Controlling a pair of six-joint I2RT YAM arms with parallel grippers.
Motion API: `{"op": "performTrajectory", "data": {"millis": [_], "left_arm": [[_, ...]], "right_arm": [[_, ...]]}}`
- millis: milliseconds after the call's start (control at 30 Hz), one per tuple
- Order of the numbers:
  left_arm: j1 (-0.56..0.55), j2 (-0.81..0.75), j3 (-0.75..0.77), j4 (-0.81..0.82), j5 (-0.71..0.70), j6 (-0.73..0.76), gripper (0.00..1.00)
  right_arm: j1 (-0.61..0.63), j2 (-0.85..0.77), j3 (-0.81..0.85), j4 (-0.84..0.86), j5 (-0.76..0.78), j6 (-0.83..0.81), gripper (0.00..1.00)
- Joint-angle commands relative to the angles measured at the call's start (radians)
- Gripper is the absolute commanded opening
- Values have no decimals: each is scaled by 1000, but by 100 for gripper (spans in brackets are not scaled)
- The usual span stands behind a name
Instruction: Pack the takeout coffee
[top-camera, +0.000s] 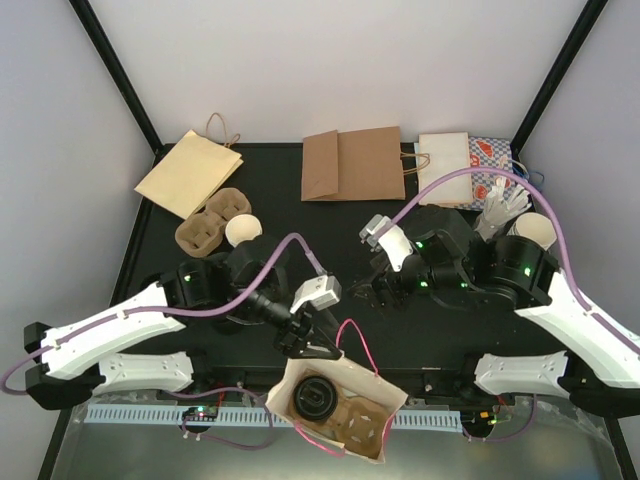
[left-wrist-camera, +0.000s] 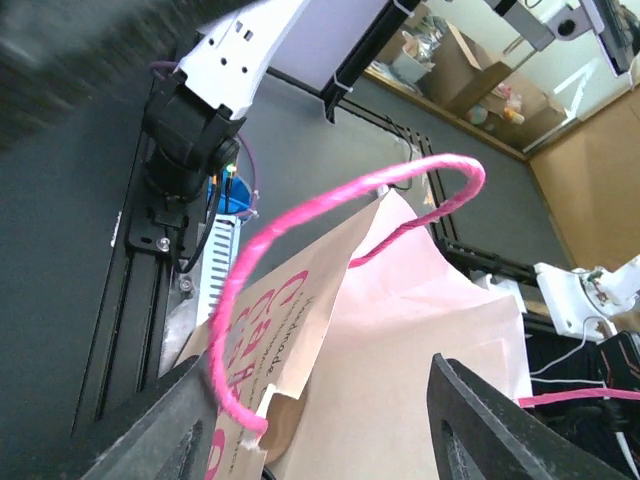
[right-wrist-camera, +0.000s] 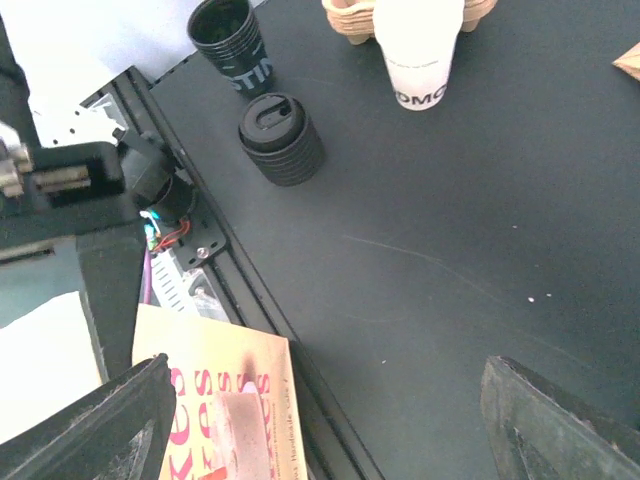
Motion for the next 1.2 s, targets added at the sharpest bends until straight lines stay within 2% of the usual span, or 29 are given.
{"op": "performTrajectory", "data": {"millis": [0,67,100,167,433,800,1167], "left_arm": [[-30,32,10,22,-68,36,56],[-31,48,25,3,-117,48,43],[-32,42,30,35,-144,56,17],[-32,33,22,60,-166,52,3],[25,32,90,14,-332,43,2],[280,66,140,28,-254,77,2],[489,211,226,81,-182,129,2]], "right_arm": [[-3,-38,-3,36,68,12,85],[-3,-48,-3,44,80,15,85],[-3,-64,-8,54,107,20,82],[-3,-75,-17,59,128,25,82],[-3,-105,-63,71,390,61,82],[-33,-76,-151,84,616,74,82],[-112,-96,-254,136,650,68,83]]}}
